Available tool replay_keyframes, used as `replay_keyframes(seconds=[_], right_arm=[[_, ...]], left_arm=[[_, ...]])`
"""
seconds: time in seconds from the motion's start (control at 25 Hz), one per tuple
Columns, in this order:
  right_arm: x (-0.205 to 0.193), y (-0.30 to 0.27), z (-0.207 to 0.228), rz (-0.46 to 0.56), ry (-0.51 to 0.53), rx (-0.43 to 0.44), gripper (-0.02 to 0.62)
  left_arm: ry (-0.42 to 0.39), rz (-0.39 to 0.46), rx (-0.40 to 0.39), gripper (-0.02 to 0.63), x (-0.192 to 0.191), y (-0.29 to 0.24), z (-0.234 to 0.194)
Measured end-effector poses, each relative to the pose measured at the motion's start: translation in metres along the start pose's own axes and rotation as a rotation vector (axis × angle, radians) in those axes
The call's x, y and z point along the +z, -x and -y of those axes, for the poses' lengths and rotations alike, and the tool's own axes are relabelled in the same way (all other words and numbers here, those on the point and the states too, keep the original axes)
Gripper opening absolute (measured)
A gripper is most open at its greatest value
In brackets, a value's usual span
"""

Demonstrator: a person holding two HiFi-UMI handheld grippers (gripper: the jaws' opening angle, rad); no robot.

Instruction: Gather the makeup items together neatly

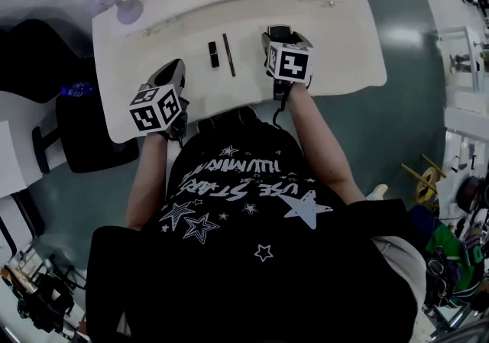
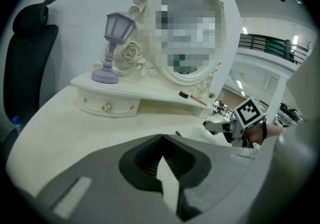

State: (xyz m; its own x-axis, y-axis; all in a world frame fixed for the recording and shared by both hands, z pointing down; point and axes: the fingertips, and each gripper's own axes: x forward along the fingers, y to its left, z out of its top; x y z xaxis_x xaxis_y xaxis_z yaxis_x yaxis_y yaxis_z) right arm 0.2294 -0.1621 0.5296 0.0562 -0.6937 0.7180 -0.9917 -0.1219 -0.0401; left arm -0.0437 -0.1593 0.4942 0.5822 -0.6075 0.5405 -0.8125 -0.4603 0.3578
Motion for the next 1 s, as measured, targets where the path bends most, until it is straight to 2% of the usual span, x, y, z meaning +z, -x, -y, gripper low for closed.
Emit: replay_keyframes(seconds=[0.48,1.0], right_arm=[[-0.020,-0.008,-0.054,-0.050,0.035,0.027,0.364],[-0.036,-0.020,-0.076,-0.094,0.073,0.029,0.364]], left_arm=[[-0.003,-0.015,-0.035,0.000,-0.003,0.011,-0.025],[0.000,-0.028,-0.049,0.000,-0.009,0.019,-0.041]])
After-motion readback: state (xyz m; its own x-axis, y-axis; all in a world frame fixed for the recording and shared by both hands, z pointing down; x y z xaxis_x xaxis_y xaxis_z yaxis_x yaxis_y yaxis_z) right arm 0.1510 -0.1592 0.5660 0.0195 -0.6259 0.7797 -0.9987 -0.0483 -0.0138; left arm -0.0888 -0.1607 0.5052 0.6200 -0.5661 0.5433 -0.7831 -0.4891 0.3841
